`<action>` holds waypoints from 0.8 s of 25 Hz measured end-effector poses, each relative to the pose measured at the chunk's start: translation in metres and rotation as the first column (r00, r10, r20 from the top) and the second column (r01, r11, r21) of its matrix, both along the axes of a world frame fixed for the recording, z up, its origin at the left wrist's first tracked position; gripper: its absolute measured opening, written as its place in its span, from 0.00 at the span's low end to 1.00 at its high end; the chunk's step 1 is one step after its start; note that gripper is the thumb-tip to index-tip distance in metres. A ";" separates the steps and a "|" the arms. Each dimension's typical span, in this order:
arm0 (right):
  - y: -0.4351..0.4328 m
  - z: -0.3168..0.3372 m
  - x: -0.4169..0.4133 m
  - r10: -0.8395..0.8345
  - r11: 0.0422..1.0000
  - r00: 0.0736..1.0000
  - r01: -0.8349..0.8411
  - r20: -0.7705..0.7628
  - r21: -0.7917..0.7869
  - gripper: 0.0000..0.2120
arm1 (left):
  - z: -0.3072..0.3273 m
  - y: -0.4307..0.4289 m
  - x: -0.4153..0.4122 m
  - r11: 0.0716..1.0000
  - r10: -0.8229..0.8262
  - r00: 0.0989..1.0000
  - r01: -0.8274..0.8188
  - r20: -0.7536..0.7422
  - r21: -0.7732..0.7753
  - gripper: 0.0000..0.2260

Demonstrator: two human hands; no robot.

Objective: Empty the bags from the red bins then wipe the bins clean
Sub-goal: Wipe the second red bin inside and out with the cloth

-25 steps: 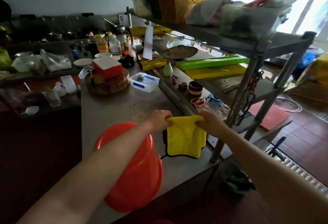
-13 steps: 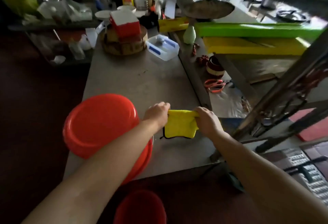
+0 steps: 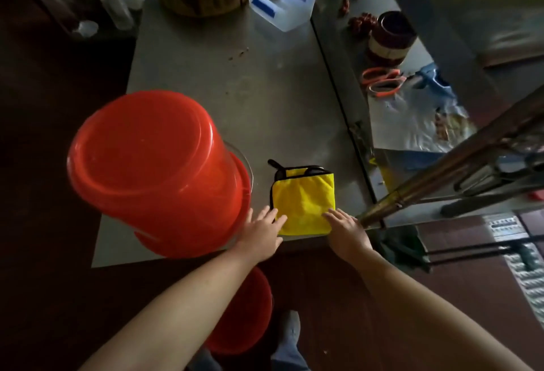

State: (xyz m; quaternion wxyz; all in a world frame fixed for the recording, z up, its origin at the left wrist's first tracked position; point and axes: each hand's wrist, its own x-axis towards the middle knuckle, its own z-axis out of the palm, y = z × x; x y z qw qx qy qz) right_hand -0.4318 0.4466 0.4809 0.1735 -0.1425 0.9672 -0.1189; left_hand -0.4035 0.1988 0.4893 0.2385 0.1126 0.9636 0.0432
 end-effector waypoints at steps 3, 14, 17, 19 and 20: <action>-0.017 0.035 -0.016 -0.024 0.999 1.000 0.024 -0.014 0.038 0.26 | 0.037 0.002 -0.017 0.998 -0.050 0.996 0.047 -0.072 -0.049 0.26; -0.153 0.237 -0.091 0.034 0.988 0.972 -0.067 -0.232 -0.136 0.22 | 0.254 -0.111 -0.055 0.973 0.072 0.867 -0.169 -0.494 -0.155 0.25; -0.206 0.247 -0.082 0.070 0.988 0.979 -0.095 -0.190 -0.122 0.27 | 0.263 -0.176 -0.034 0.953 0.146 0.858 -0.256 -0.493 -0.164 0.27; -0.241 0.248 -0.081 0.081 0.988 0.991 -0.095 -0.108 -0.122 0.34 | 0.262 -0.215 -0.022 0.940 0.195 0.850 -0.305 -0.489 -0.156 0.28; -0.257 0.246 -0.081 0.084 0.985 0.994 -0.093 -0.066 -0.142 0.37 | 0.260 -0.233 -0.016 0.934 0.228 0.853 -0.328 -0.470 -0.142 0.29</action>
